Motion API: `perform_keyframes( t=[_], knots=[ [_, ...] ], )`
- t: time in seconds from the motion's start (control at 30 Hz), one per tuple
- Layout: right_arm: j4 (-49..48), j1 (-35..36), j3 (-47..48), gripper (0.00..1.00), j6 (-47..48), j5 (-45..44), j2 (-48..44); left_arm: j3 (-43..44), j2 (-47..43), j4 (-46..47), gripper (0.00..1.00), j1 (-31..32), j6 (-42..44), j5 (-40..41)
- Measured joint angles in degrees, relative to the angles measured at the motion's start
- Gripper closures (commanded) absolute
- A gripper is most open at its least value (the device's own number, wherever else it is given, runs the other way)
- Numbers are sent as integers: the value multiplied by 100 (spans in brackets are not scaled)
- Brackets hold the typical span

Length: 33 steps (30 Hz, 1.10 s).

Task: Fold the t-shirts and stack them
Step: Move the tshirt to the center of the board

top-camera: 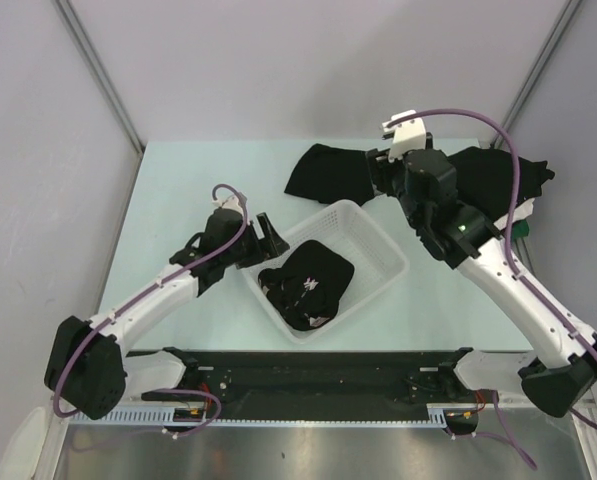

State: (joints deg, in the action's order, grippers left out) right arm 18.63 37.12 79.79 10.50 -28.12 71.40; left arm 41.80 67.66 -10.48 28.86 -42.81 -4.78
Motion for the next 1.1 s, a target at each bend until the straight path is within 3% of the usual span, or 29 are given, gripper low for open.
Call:
perform_keyframes(
  t=[0.4,0.77,1.1],
  knots=[
    [81,-280,-125,30,-87,9,-645,1799,280,-1049,10,15,581,1228],
    [85,-356,-203,30,-103,79,-627,1897,1215,-2035,10,15,745,1919],
    [94,-516,-214,30,-103,162,-662,2140,1810,-2055,14,20,1032,1641]
  ],
)
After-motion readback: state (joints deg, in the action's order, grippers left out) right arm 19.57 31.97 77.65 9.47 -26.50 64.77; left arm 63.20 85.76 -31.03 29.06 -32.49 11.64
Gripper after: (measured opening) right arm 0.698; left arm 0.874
